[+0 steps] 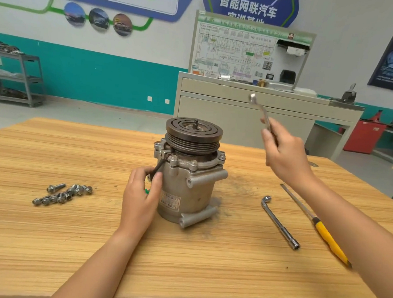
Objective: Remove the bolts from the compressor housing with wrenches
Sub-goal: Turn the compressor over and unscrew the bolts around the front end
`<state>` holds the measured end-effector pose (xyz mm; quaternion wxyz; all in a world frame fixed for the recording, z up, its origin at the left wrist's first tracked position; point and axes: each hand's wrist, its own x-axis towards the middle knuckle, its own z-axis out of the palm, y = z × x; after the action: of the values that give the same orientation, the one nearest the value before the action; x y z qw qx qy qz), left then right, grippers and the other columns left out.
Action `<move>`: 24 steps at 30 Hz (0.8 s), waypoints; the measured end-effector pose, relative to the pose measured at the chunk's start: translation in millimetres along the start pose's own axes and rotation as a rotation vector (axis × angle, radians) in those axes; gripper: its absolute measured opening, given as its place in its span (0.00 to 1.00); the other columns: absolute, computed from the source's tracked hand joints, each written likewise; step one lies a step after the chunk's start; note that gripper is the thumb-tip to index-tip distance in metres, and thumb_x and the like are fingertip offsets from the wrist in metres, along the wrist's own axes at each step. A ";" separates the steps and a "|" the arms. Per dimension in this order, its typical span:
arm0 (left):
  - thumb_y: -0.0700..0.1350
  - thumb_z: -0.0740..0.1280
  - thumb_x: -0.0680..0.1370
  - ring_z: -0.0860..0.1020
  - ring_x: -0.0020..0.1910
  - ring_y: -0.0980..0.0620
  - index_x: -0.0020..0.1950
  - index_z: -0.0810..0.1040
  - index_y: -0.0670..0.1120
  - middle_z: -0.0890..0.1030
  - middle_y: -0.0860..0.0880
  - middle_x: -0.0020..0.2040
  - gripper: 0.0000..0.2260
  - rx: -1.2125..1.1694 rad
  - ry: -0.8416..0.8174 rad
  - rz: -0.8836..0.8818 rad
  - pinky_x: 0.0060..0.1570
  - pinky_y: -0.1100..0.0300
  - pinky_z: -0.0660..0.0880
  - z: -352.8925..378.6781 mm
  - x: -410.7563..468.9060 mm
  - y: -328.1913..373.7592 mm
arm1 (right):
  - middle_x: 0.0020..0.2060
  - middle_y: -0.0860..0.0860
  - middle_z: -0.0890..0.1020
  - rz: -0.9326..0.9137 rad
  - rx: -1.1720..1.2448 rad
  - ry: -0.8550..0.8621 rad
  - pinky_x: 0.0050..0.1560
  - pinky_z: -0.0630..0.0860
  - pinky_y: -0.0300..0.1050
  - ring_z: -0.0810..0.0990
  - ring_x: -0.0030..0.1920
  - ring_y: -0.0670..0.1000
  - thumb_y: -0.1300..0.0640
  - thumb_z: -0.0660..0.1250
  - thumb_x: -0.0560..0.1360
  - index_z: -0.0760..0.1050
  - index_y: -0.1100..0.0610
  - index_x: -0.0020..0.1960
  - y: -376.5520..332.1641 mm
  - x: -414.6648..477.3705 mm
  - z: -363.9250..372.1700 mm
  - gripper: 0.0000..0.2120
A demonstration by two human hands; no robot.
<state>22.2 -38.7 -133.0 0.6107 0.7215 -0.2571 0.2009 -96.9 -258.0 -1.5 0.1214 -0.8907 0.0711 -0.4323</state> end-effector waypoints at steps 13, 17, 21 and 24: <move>0.44 0.61 0.80 0.68 0.26 0.55 0.36 0.69 0.47 0.70 0.51 0.27 0.12 -0.058 0.025 -0.008 0.27 0.61 0.62 -2.8 -7.0 7.2 | 0.42 0.50 0.81 -0.079 -0.584 -0.447 0.38 0.77 0.47 0.79 0.42 0.53 0.51 0.52 0.80 0.63 0.43 0.69 -36.5 -34.5 -29.5 0.17; 0.44 0.61 0.80 0.66 0.26 0.57 0.33 0.66 0.46 0.66 0.52 0.25 0.15 -0.082 0.020 -0.013 0.26 0.62 0.60 -2.8 -8.4 7.7 | 0.28 0.47 0.67 -0.140 -0.840 -0.441 0.23 0.63 0.41 0.66 0.27 0.50 0.62 0.56 0.78 0.63 0.47 0.67 -51.2 -28.0 -26.7 0.20; 0.44 0.61 0.80 0.66 0.26 0.56 0.34 0.67 0.41 0.67 0.51 0.26 0.15 -0.104 0.015 -0.024 0.26 0.62 0.60 -2.8 -8.8 6.1 | 0.28 0.48 0.63 -0.119 -0.966 -0.501 0.22 0.55 0.41 0.60 0.25 0.49 0.67 0.55 0.75 0.65 0.52 0.65 -64.6 -26.7 -26.7 0.22; 0.44 0.61 0.80 0.66 0.26 0.56 0.34 0.67 0.41 0.67 0.51 0.26 0.15 -0.108 0.012 -0.020 0.26 0.61 0.60 -2.7 -9.0 6.5 | 0.28 0.49 0.62 -0.176 -1.030 -0.585 0.21 0.55 0.41 0.59 0.25 0.48 0.68 0.56 0.74 0.61 0.57 0.67 -72.9 -29.1 -26.9 0.22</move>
<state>11.1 -35.7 -132.9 0.6524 0.6886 -0.2567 0.1852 -134.4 -185.4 12.9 -0.3479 -0.9195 0.1610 -0.0875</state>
